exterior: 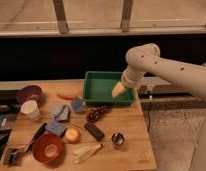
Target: Place pepper in plastic cup
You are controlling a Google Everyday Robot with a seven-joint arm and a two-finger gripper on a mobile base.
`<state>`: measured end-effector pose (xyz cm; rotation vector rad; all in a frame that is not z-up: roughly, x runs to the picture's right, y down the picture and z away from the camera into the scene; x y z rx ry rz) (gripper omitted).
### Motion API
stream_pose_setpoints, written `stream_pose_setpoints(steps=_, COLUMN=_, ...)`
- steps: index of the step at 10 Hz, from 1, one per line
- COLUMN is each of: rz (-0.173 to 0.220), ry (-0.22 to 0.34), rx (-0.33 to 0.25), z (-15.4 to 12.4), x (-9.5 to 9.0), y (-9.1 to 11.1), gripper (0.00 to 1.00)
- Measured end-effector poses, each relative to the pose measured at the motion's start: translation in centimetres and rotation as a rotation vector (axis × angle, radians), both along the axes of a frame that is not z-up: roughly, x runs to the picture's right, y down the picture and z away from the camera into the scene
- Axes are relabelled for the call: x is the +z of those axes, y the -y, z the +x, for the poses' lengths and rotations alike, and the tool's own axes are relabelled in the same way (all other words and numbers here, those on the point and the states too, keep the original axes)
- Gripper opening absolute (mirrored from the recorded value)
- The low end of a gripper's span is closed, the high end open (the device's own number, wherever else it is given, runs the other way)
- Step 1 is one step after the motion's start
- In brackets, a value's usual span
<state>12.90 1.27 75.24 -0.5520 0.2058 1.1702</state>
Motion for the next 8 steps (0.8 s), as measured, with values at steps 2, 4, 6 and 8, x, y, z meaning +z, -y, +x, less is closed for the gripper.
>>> stream_pose_setpoints(steps=2, rz=0.030, ry=0.023, rx=-0.033, z=-1.2, x=0.2, y=1.1, gripper=0.80)
stream_pose_setpoints(steps=4, rz=0.071, ry=0.061, rx=-0.098, z=-4.9, x=0.5, y=2.7, gripper=0.80)
stream_pose_setpoints(steps=6, rz=0.113, ry=0.113, rx=-0.171, z=-9.8, x=0.8, y=4.2, gripper=0.80)
stream_pose_setpoints(steps=8, rz=0.163, ry=0.173, rx=-0.241, z=-15.1, x=0.9, y=5.7, gripper=0.80)
